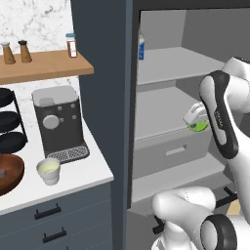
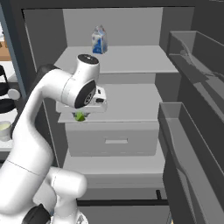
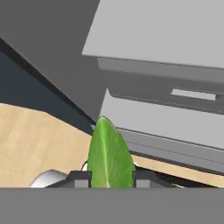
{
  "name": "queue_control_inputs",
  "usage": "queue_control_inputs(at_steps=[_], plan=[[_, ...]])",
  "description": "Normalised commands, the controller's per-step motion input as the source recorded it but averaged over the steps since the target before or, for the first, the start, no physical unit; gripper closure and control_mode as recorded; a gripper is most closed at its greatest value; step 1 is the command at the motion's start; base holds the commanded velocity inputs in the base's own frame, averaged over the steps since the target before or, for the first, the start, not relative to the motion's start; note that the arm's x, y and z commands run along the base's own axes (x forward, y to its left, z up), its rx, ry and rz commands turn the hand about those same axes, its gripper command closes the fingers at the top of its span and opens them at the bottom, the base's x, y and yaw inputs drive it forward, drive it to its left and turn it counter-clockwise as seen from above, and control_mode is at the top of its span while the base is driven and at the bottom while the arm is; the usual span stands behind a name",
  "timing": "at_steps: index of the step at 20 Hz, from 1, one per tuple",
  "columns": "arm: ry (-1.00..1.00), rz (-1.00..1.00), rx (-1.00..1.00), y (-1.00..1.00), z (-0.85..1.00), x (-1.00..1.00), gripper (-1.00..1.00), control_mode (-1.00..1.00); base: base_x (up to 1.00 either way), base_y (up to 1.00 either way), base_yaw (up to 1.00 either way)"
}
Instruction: Grab a lemon wedge from the fridge and one ice cube from the ice bowl, and put them in the glass of lemonade.
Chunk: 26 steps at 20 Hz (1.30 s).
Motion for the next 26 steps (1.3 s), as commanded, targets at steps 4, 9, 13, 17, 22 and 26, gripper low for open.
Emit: queue_control_inputs(at_steps=[4,9,13,17,22,26], plan=[[0.07,0.00,-0.01,0.07,-0.13,-0.49,1.00,-1.00,0.00,0.00,0.00],[0.00,-0.03,0.00,0.13,-0.08,-0.42,1.00,-1.00,0.00,0.00,0.00],[0.00,-0.15,0.00,0.06,-0.21,-0.11,1.00,-1.00,0.00,0.00,0.00],[0.00,-0.22,0.00,0.10,-0.13,-0.02,1.00,-1.00,0.00,0.00,0.00],[0.01,-0.15,0.00,0.02,-0.07,-0.01,1.00,-1.00,0.00,0.00,0.00],[0.00,0.00,0.00,0.00,0.00,-0.07,1.00,-1.00,0.00,0.00,0.00]])
